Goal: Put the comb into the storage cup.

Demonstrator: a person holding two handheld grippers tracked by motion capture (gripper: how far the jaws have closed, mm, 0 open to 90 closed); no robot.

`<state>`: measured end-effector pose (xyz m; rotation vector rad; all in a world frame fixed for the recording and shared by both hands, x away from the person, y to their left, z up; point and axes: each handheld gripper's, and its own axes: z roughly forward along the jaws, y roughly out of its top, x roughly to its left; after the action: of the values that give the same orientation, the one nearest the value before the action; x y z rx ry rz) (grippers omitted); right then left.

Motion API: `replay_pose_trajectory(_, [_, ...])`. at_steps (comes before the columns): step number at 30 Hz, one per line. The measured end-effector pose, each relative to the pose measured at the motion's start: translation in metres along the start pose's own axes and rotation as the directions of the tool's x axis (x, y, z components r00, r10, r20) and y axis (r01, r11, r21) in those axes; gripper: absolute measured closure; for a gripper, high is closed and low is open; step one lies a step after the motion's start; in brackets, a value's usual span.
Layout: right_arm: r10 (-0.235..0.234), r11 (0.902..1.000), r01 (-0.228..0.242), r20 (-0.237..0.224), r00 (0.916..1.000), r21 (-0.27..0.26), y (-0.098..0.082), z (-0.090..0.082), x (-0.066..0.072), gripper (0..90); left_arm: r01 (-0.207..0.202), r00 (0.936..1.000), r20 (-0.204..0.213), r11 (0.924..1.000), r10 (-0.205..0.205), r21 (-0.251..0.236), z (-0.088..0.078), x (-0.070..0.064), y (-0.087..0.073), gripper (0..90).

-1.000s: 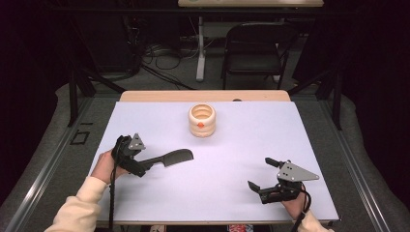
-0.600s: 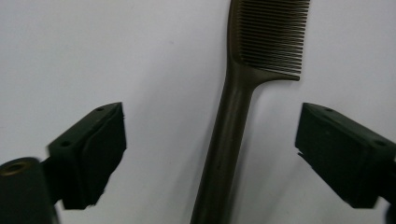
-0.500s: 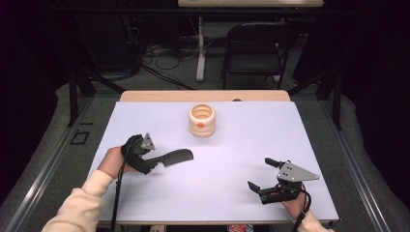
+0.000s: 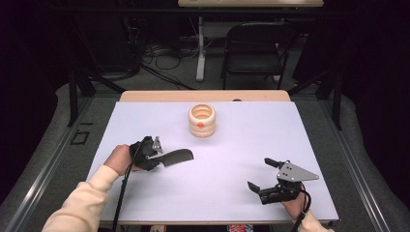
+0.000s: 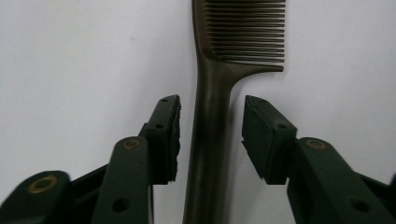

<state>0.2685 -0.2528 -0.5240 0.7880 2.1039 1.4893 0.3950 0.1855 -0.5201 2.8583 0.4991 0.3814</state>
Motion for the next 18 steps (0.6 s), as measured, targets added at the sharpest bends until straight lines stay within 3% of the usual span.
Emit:
replay_pose_trajectory(4, [-0.004, 1.0, 0.004, -0.001, 1.0, 0.005, 0.0, 0.0, 0.0, 0.0, -0.002, 0.9999, 0.017, 0.9999, 0.002, 0.01, 0.002, 0.003, 0.005, 62.8])
replay_pose_trajectory(13, [-0.008, 1.0, 0.008, -0.002, 1.0, 0.0, 0.0, -0.001, 0.0, 0.0, -0.068, 0.997, 0.042, 0.9945, 0.065, 0.08, 0.01, 0.003, 0.015, 68.1])
replay_pose_trajectory(18, [-0.005, 1.0, 0.005, -0.003, 1.0, 0.003, 0.0, -0.001, 0.0, 0.0, -0.083, 0.9955, 0.055, 0.9923, 0.078, 0.092, 0.011, 0.005, 0.017, 69.6])
